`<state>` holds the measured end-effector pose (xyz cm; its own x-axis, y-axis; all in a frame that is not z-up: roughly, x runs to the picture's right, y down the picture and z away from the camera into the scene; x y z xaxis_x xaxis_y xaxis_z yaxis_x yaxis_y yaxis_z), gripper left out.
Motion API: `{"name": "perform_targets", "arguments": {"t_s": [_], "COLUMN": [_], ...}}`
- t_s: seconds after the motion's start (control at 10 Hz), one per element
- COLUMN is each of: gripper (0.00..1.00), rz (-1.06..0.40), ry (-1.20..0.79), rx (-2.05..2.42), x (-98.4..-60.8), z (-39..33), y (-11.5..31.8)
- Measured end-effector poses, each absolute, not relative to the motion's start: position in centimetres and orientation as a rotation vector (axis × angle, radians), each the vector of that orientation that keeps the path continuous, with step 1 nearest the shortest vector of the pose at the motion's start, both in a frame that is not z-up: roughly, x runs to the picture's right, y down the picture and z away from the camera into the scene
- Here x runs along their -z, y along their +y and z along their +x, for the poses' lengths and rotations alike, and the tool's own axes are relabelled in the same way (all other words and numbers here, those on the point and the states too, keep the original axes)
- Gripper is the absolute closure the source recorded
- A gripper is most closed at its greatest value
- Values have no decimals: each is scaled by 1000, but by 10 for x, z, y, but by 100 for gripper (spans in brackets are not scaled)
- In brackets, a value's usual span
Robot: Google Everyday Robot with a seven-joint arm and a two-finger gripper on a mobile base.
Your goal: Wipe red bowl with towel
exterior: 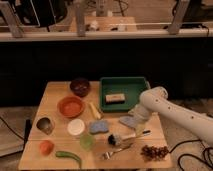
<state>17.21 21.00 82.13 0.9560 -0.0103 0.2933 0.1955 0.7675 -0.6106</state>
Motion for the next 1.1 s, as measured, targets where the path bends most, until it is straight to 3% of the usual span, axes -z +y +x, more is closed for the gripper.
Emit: {"name": "perform_targets", "arguments": {"t_s": [1.1], "gripper": [20], "rz": [-732], "ry": [-305], "rx": [149], "x": [-846], "z": [174], "y": [208]}}
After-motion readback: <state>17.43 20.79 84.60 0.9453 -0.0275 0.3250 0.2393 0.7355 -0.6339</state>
